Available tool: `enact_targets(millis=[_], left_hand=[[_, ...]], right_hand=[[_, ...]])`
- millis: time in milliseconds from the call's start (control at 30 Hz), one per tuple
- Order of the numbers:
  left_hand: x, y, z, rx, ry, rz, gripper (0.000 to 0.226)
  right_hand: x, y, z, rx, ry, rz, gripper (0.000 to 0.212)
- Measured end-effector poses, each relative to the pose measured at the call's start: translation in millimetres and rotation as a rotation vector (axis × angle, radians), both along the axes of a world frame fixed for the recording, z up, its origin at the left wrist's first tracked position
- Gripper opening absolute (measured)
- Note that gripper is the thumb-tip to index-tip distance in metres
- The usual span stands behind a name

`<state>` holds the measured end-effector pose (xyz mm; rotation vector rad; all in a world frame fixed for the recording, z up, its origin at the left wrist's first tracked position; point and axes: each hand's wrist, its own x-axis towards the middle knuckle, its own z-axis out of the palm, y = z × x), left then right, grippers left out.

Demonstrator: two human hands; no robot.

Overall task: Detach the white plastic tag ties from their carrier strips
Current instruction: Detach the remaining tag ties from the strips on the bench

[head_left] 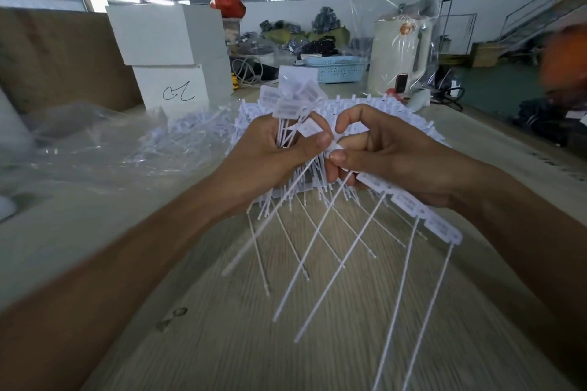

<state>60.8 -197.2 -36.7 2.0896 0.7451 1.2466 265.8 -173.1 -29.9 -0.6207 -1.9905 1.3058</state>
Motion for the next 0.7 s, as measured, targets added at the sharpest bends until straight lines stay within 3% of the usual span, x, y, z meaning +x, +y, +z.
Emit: enact_targets(millis=[100, 300, 500, 600, 700], left_hand=[[1.8, -4.3, 4.9, 0.035, -0.050, 0.060, 0.043], [-2.5, 4.8, -4.8, 0.038, -0.039, 0.149, 0.016], [-0.4, 4.3, -4.7, 0.018, -0.076, 0.268, 0.030], [4.0, 4.1, -6.2, -0.102, -0.166, 0.311, 0.046], [6.8, 4.4, -6.4, -0.152, -0.183, 0.334, 0.048]], right_hand=[[-0.2, 1.7, 0.7, -0.018, -0.014, -0.055, 0.043], [-2.0, -0.8, 0.6, 0.104, -0.226, -0.116, 0.025], [-16.3, -5.0, 1.7, 0.411, -0.226, -0.373, 0.021], [-21.6, -9.1, -0.9, 0.567, -0.277, -0.414, 0.015], [-24.8, -12.0, -2.7, 0.681, -0.341, -0.442, 0.012]])
